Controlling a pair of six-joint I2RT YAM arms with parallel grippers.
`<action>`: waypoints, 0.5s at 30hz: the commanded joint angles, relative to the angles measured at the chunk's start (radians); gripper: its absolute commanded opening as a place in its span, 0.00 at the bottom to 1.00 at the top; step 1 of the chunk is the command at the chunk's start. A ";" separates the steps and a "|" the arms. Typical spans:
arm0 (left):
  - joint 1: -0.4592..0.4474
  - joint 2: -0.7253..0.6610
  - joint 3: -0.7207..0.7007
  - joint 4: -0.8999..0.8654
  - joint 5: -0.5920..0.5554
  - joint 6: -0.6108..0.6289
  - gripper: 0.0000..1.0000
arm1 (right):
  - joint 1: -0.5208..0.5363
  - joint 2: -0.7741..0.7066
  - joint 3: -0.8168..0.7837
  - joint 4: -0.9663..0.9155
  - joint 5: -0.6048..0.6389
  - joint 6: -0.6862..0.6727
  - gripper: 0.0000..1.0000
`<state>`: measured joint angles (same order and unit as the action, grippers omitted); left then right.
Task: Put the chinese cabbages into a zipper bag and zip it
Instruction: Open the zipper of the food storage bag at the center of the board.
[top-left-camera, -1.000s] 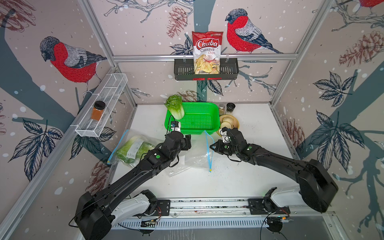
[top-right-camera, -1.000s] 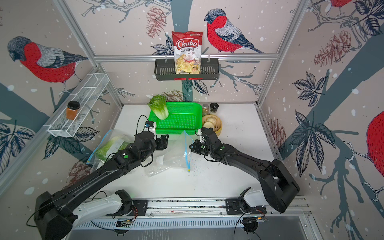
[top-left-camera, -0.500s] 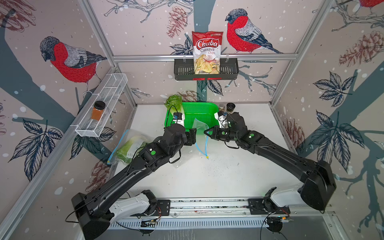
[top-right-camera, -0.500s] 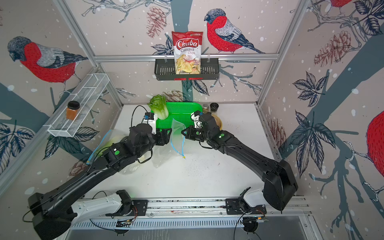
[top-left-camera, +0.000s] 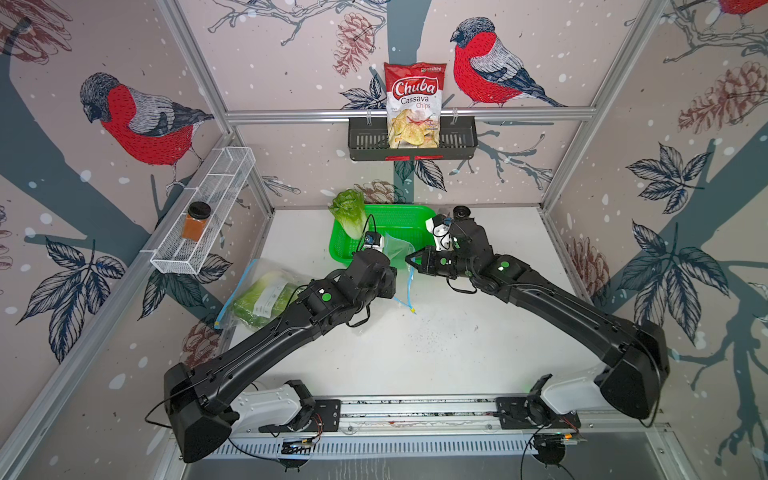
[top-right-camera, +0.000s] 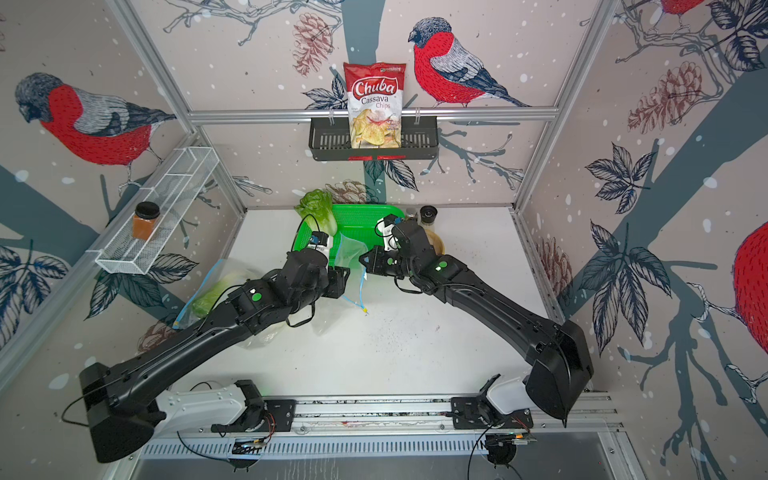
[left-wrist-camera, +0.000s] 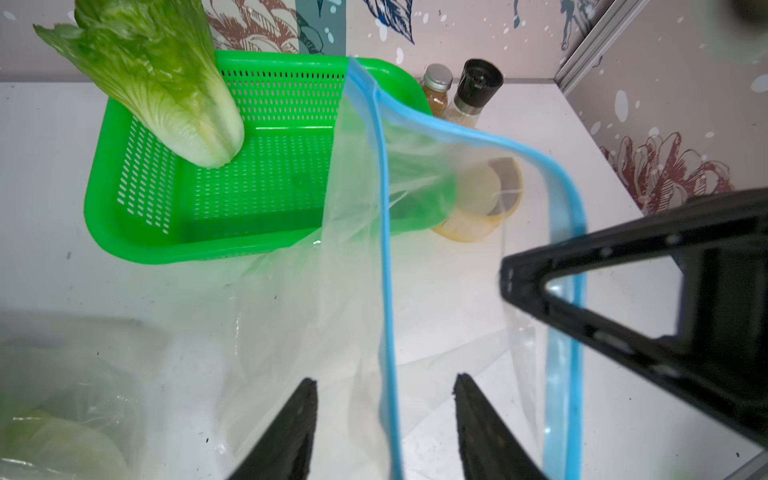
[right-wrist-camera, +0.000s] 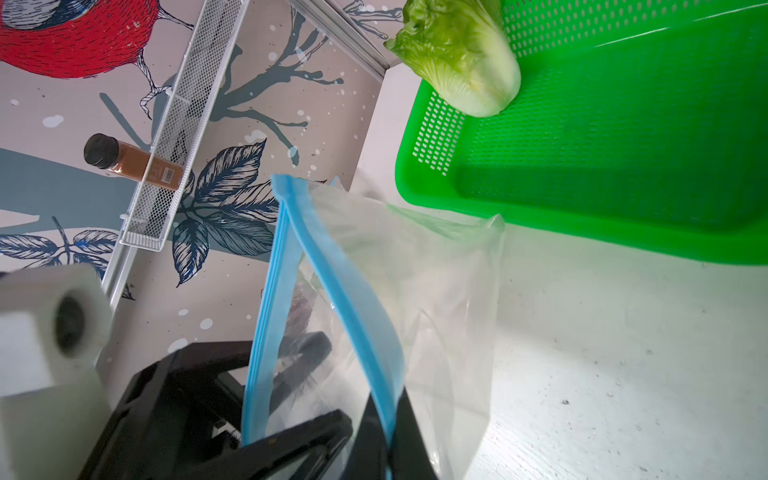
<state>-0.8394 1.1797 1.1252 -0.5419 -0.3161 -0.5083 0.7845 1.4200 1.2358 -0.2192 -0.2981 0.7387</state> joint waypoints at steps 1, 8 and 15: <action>-0.001 -0.004 -0.011 -0.031 -0.042 0.006 0.30 | 0.002 -0.010 0.009 -0.042 0.056 -0.037 0.08; -0.001 0.028 0.015 -0.012 -0.120 0.058 0.01 | 0.021 -0.017 -0.007 -0.168 0.166 -0.093 0.17; -0.001 0.054 0.015 0.102 -0.059 0.104 0.00 | 0.062 0.016 -0.004 -0.218 0.196 -0.124 0.61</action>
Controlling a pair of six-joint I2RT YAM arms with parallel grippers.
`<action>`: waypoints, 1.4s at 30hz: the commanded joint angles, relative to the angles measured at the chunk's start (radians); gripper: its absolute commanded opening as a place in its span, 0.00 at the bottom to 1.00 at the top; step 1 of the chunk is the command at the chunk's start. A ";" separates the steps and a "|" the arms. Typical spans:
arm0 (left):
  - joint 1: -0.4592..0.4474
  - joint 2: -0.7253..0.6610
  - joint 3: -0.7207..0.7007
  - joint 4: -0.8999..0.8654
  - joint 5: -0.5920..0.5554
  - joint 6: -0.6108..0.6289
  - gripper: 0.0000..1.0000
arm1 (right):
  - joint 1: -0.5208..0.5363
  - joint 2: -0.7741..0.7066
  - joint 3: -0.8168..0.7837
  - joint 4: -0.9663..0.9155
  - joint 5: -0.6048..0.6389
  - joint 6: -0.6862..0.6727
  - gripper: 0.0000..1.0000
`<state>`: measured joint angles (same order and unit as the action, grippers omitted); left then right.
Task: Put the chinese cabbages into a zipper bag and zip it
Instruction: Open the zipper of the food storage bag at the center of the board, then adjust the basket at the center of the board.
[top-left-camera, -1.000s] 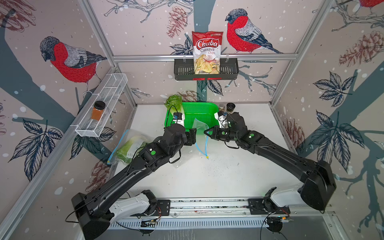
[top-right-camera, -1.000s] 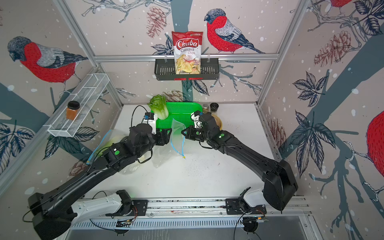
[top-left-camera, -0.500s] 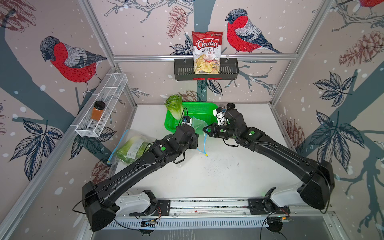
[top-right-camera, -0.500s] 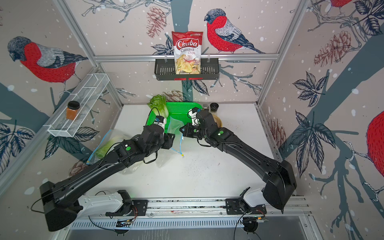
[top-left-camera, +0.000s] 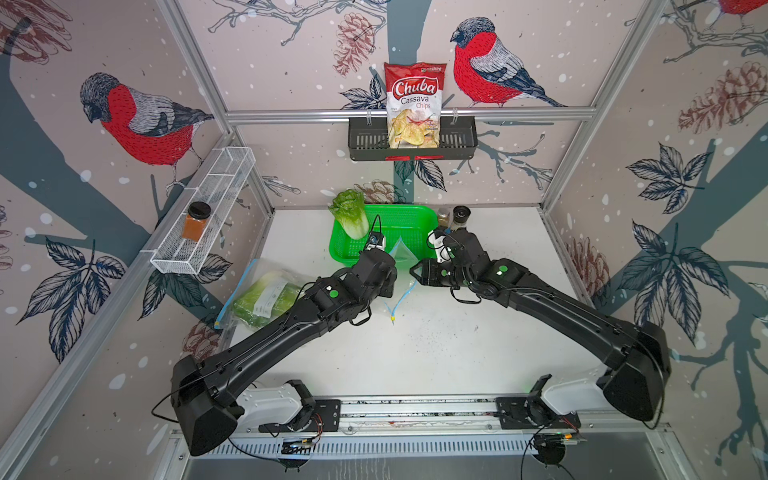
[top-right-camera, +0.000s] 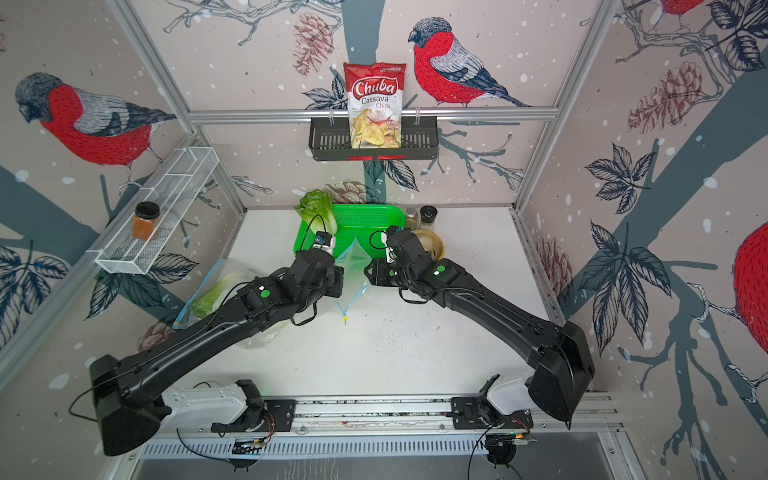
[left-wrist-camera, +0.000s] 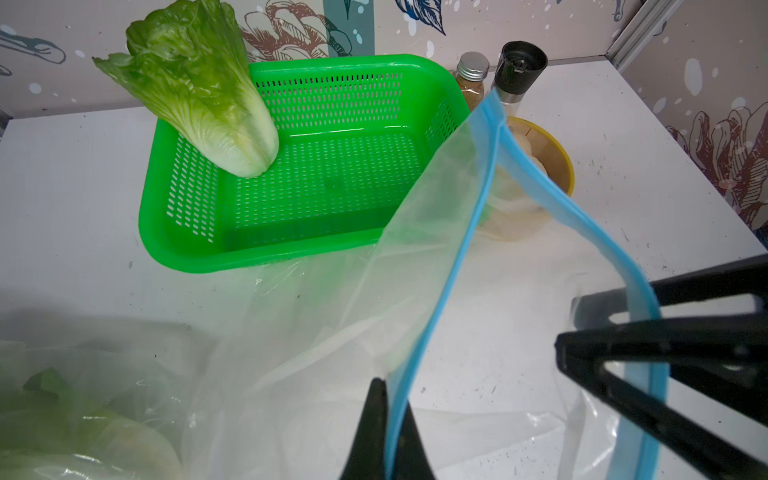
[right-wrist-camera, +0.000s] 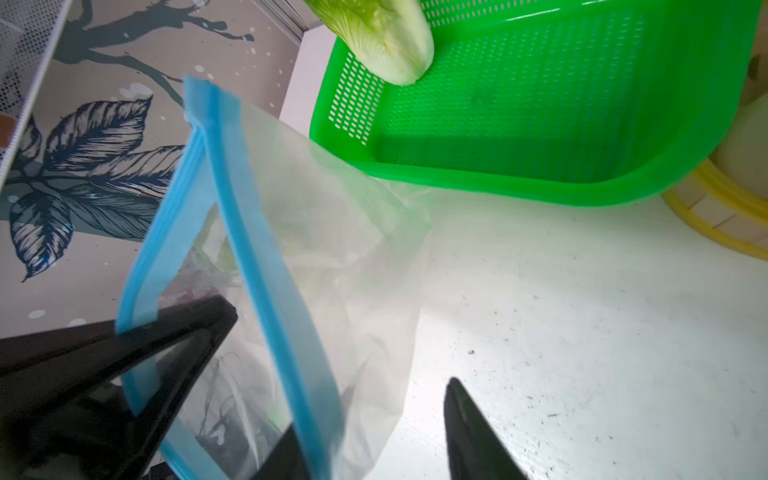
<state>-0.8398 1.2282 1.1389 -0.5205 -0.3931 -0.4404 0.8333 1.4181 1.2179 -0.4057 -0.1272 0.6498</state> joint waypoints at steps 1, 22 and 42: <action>-0.001 0.007 -0.001 0.091 0.017 0.034 0.00 | 0.012 0.027 0.013 -0.029 0.032 -0.037 0.64; 0.001 -0.042 -0.043 0.143 -0.068 0.014 0.00 | 0.032 0.014 -0.072 0.082 0.078 -0.107 0.75; -0.001 -0.064 -0.103 0.044 0.039 -0.016 0.06 | -0.243 0.005 -0.032 0.212 -0.030 -0.072 0.98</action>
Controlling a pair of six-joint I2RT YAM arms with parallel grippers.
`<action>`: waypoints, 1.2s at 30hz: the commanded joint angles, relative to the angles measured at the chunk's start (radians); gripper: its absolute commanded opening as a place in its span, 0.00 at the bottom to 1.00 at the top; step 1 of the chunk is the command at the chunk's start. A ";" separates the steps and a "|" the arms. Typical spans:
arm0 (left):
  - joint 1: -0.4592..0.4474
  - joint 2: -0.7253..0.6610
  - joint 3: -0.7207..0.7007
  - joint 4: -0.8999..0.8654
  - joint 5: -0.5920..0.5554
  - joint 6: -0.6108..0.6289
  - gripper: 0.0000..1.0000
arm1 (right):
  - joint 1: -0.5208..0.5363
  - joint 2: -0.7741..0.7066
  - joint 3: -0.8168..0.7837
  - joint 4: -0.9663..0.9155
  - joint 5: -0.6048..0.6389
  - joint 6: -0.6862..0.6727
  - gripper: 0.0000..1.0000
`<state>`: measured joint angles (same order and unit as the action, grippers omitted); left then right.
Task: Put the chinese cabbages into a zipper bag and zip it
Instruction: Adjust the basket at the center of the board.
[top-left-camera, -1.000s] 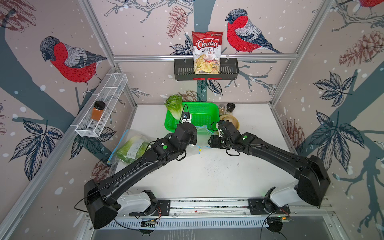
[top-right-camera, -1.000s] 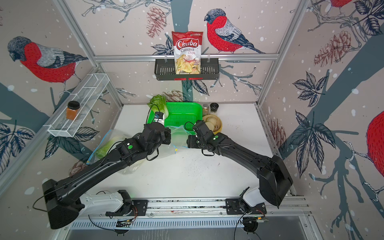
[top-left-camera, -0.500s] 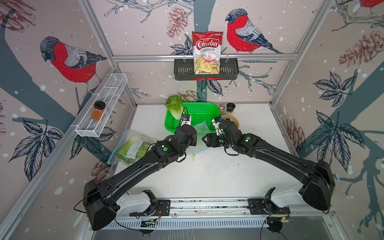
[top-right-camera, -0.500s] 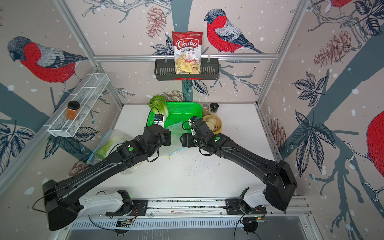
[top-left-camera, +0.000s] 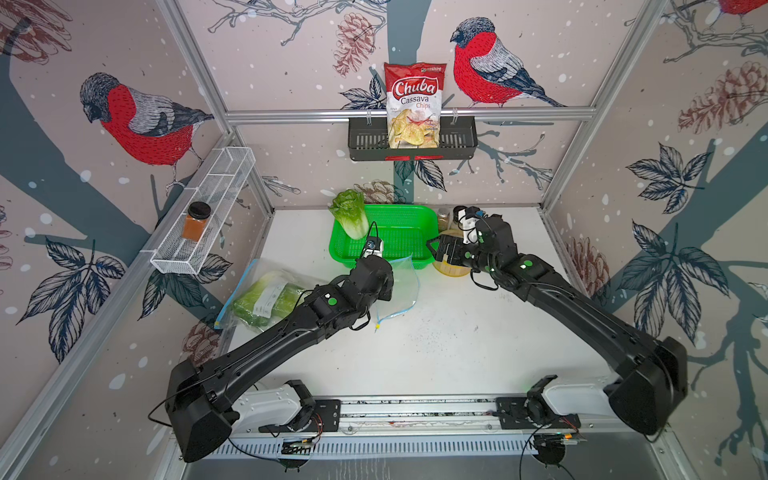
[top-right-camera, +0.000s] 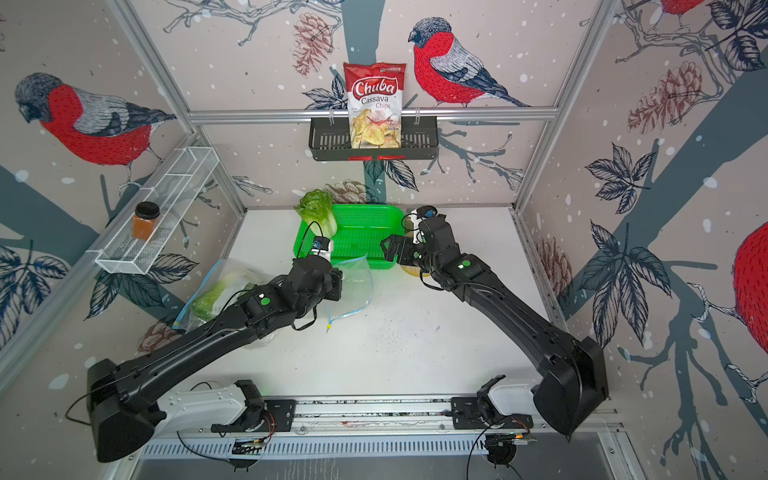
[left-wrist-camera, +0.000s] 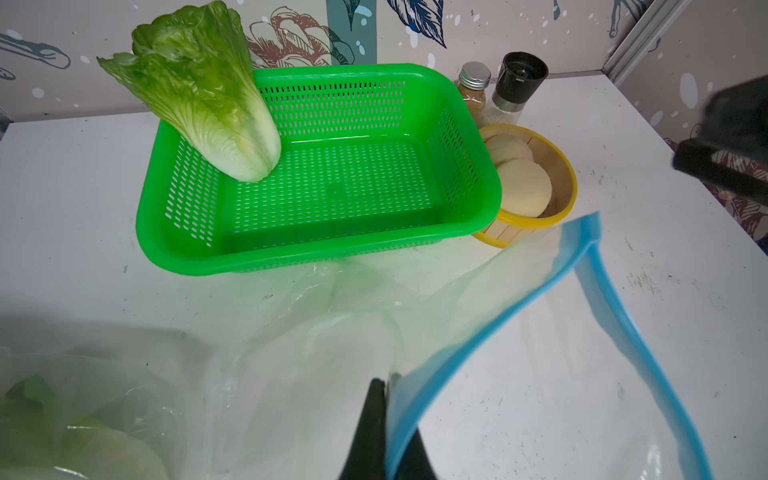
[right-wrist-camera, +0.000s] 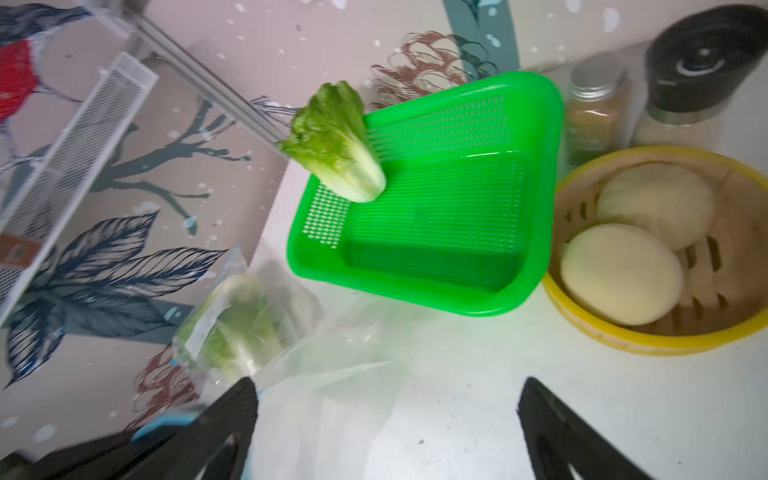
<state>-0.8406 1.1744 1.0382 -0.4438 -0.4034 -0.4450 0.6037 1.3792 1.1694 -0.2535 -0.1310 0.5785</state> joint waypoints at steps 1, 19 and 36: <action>0.000 -0.015 -0.006 -0.039 0.058 -0.017 0.06 | -0.018 0.076 0.026 0.080 -0.022 0.003 0.98; 0.000 -0.164 -0.046 -0.171 0.026 -0.068 0.07 | -0.007 0.674 0.467 -0.022 0.036 -0.034 0.98; 0.001 -0.165 0.067 -0.209 -0.080 -0.011 0.07 | -0.009 0.650 0.395 -0.127 0.237 -0.045 1.00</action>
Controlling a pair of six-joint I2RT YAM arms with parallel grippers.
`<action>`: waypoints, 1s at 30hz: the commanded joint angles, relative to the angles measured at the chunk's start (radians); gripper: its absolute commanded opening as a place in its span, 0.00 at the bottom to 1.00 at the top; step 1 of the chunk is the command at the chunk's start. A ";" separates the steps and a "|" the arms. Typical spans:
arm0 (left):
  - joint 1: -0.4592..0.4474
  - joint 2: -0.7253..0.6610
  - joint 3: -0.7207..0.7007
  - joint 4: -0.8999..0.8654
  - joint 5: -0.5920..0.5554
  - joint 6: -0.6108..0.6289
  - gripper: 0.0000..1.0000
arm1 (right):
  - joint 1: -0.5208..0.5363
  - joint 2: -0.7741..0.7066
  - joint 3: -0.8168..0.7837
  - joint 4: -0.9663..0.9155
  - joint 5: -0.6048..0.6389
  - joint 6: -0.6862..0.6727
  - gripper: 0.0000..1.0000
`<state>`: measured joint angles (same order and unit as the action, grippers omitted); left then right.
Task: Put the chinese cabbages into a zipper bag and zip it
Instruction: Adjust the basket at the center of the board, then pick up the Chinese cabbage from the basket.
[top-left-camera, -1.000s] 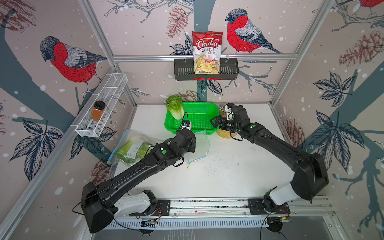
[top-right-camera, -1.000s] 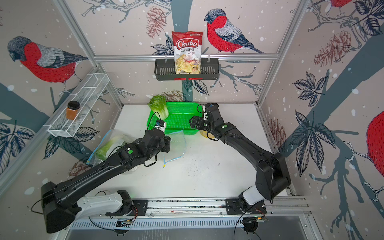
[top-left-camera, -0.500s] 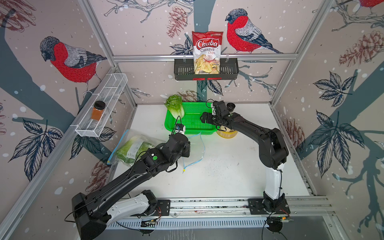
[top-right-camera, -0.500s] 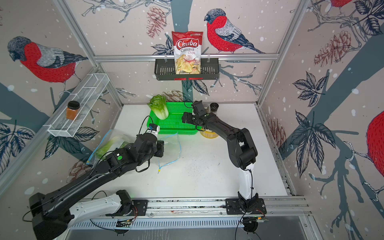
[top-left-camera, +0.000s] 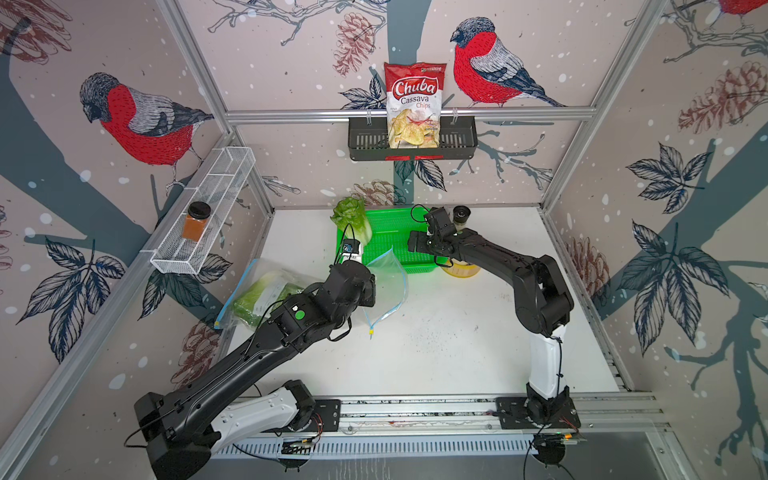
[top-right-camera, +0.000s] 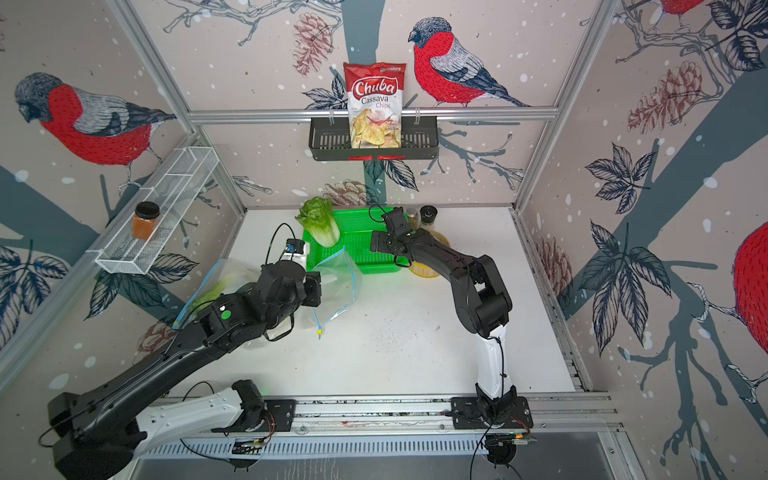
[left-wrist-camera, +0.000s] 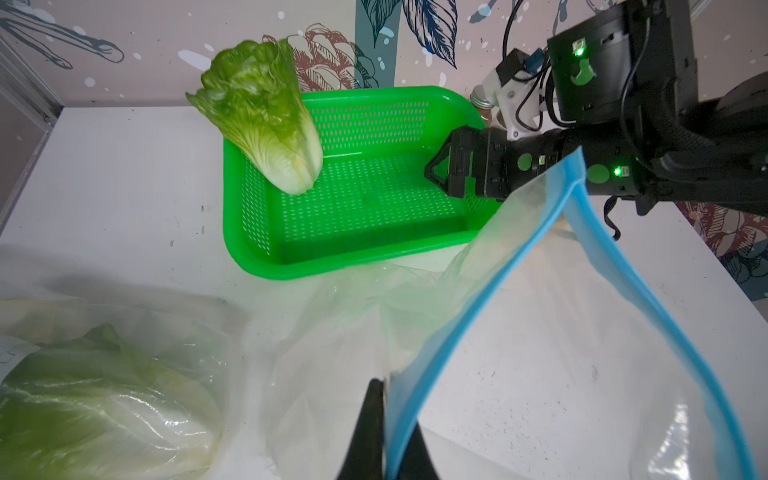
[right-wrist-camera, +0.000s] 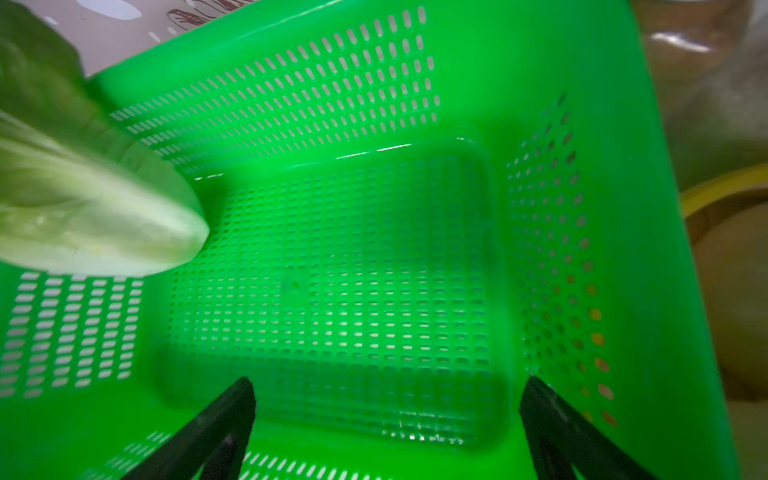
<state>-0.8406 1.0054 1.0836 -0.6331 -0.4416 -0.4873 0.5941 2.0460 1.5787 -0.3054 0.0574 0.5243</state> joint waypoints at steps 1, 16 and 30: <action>0.001 0.007 0.031 -0.027 -0.050 0.037 0.07 | 0.005 -0.025 -0.014 -0.070 0.048 0.007 1.00; 0.079 -0.002 0.272 -0.204 -0.195 0.121 0.06 | 0.124 -0.050 0.130 0.032 -0.065 -0.085 1.00; 0.309 0.007 0.341 -0.248 -0.391 0.253 0.02 | 0.196 0.137 0.402 0.073 -0.135 -0.014 1.00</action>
<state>-0.5686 1.0153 1.4406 -0.9058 -0.7971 -0.2806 0.7856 2.1532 1.9377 -0.2638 -0.0750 0.5003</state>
